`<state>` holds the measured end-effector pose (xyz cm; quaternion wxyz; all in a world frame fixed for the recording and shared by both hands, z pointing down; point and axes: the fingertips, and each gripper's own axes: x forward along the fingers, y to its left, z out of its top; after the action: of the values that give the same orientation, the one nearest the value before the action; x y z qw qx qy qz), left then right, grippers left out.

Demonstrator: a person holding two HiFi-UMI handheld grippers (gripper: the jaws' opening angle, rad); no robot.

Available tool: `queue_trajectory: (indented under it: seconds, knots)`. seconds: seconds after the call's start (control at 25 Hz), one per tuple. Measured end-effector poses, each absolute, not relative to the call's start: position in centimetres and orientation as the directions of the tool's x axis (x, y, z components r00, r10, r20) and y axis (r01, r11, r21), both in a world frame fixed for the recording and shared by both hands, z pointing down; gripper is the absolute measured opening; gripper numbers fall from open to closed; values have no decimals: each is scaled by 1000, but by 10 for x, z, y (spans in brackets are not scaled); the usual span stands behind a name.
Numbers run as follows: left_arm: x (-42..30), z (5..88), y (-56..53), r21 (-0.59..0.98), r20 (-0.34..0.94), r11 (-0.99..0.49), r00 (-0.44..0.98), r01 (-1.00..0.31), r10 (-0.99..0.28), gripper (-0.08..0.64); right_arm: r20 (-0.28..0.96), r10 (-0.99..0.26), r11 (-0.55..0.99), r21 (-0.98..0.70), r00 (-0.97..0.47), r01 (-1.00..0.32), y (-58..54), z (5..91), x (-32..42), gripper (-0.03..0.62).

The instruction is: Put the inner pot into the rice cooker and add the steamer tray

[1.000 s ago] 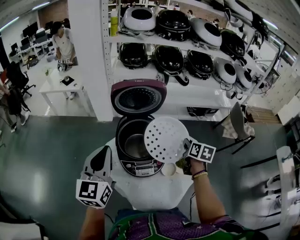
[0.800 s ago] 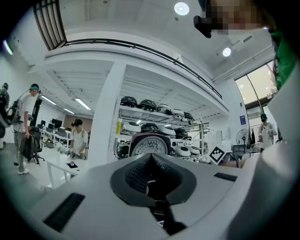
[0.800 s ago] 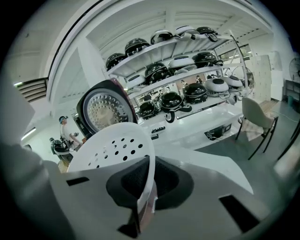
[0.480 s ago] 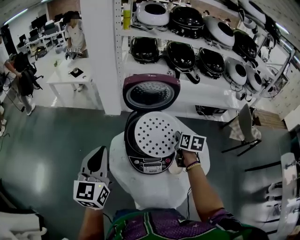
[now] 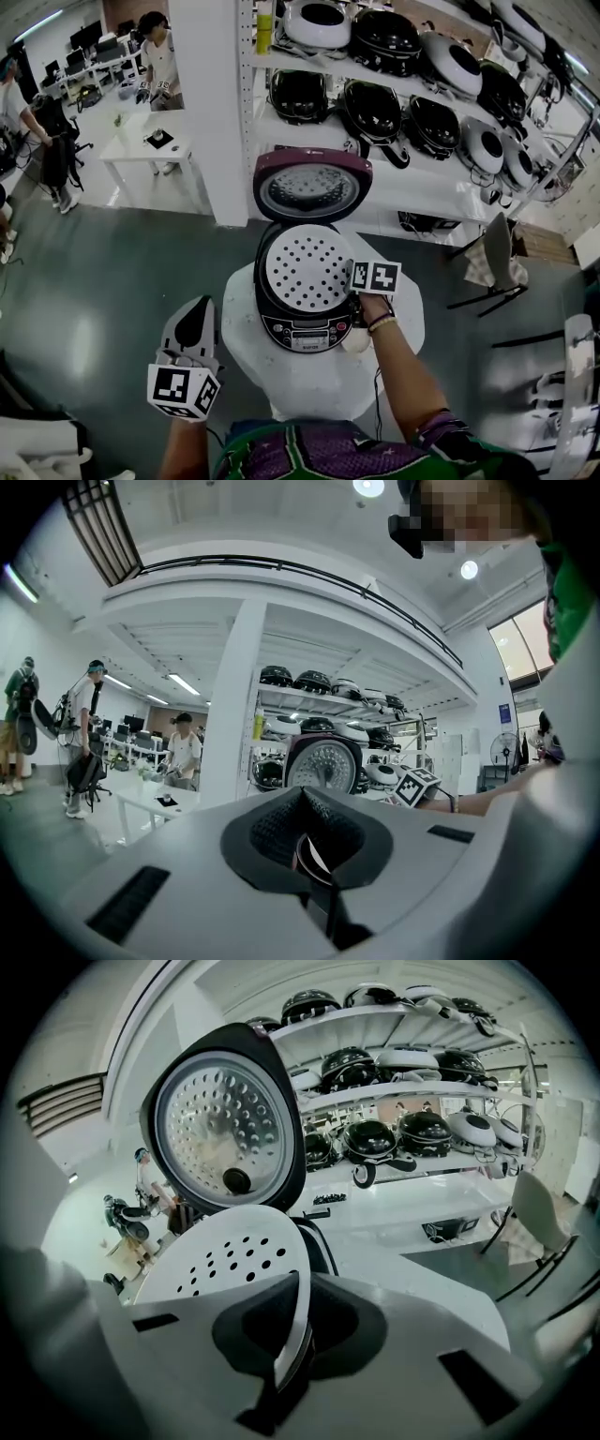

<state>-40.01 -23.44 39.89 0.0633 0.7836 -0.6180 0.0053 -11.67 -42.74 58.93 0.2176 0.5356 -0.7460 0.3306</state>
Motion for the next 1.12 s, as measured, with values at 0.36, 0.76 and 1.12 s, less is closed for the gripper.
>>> queue_trajectory:
  seconds: [0.36, 0.76, 1.12]
  knots:
    - [-398, 406, -238, 104, 104, -217, 228, -971, -968, 21, 709, -624, 252, -217, -330, -943, -427, 605, -129, 27]
    - [-400, 409, -233, 109, 101, -226, 237, -968, -966, 21, 666, -667, 298, -173, -335, -939, -427, 593, -133, 155]
    - [-398, 409, -239, 126, 96, -249, 262, -960, -960, 21, 601, -729, 265, -195, -329, -944, -413, 578, -112, 156]
